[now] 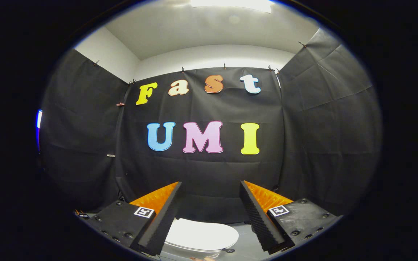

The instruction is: Open the toilet lid.

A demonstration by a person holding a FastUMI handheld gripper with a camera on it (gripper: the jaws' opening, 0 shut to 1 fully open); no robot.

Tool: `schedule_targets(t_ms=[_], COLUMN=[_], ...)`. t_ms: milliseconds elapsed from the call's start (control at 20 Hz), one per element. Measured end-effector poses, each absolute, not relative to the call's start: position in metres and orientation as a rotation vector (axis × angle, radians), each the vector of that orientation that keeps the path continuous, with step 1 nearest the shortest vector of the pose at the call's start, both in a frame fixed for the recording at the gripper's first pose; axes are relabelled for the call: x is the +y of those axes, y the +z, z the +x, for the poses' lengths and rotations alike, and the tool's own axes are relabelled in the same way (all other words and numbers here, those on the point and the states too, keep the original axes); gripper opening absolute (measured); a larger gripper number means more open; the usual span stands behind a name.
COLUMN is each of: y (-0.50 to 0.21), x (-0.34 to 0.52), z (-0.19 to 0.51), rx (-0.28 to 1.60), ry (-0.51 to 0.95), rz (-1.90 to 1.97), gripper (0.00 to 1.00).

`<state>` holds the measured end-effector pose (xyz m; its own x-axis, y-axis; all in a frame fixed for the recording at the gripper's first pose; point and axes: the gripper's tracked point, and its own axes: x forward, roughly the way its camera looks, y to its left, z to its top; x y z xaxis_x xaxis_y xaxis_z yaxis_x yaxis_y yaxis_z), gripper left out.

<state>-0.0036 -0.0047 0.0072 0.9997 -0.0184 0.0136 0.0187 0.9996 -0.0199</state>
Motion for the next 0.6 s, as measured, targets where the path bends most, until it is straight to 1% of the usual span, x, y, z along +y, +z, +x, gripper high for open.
schedule_targets(t_ms=[600], y=[0.0030], x=[-0.0052], z=[-0.0032], rx=[0.003], ry=[-0.024], rz=[-0.019], gripper=[0.99])
